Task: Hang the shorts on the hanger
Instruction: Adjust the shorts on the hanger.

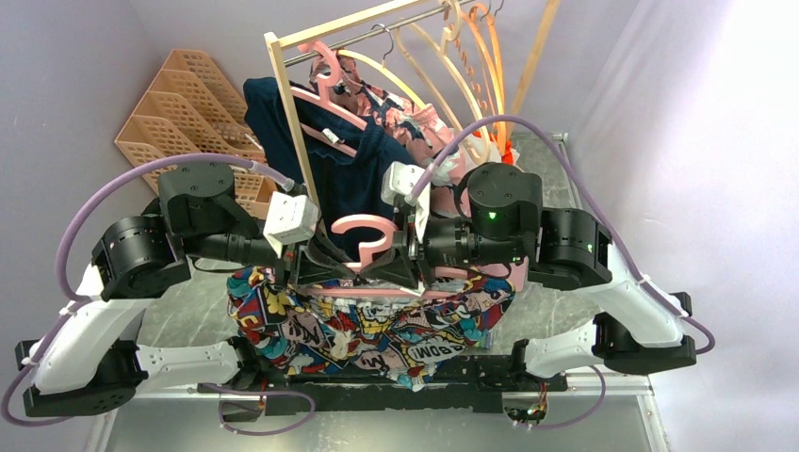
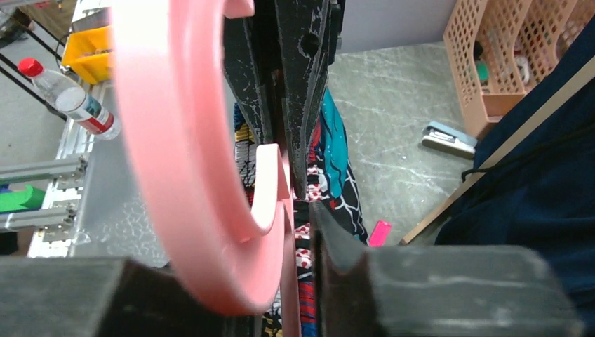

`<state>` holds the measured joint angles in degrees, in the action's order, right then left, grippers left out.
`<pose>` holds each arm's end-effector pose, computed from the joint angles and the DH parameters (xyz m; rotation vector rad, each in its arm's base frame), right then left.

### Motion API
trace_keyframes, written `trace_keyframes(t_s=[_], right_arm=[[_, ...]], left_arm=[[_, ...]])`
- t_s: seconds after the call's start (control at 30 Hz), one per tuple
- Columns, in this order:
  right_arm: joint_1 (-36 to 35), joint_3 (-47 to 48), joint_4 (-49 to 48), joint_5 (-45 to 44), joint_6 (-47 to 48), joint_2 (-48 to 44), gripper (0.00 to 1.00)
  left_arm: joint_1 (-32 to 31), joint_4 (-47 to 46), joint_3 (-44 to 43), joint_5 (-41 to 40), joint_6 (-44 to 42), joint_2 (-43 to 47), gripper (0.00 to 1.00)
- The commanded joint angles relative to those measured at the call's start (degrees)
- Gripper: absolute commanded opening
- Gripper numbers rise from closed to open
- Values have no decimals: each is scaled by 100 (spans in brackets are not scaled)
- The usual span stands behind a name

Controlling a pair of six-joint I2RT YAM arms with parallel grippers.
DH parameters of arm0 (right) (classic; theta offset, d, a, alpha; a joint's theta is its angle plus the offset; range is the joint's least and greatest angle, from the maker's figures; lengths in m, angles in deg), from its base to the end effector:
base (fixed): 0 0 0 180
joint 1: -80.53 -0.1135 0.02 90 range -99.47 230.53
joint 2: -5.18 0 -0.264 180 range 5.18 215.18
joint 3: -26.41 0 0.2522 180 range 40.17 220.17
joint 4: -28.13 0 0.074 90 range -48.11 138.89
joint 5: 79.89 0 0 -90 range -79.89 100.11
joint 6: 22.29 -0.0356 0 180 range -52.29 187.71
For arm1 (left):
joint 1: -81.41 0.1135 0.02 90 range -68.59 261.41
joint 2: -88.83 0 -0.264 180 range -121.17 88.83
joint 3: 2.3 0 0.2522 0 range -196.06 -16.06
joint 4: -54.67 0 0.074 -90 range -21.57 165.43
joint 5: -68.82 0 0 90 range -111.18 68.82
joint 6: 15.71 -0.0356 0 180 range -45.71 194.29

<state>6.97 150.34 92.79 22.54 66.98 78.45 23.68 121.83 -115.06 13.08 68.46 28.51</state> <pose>0.0519 0.2030 0.5351 -1.2904 1.4699 1.0886 0.0594 -0.1317 0.5165 1.3805 1.3732 -1.1643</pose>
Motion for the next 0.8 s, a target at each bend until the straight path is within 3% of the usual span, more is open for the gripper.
trace_keyframes(t_s=[0.0,0.07,0.17,0.2,0.27,0.3,0.37,0.4,0.47,0.6,0.77], right_arm=[[17,-70,10,105,48,61,19],[17,-57,10,87,31,64,3],[17,-136,-142,-20,-56,-53,0],[17,-189,-224,-87,-107,-125,0],[18,-295,-369,-356,-251,-287,0],[17,-349,-426,-563,-339,-374,0],[17,-458,-514,-838,-555,-551,0],[17,-489,-514,-947,-613,-651,0],[18,-549,-466,-1122,-765,-793,0],[17,-728,-346,-1678,-1095,-1080,0],[17,-887,-290,-2523,-1467,-1176,0]], left_arm=[[-1,-426,-271,230,-100,2,7],[-1,-428,-290,214,-103,-8,7],[-2,-546,-218,-3,-38,47,8],[-1,-613,-164,-132,7,104,17],[-1,-789,-18,-456,103,274,47],[-1,-893,89,-642,160,396,58],[-1,-1278,383,-1023,353,734,75],[-1,-1403,560,-1237,435,931,78],[-1,-1920,968,-1648,714,1419,100],[-1,-2819,1966,-2501,1796,2450,99],[-1,-2996,2793,-3148,3488,3059,99]])
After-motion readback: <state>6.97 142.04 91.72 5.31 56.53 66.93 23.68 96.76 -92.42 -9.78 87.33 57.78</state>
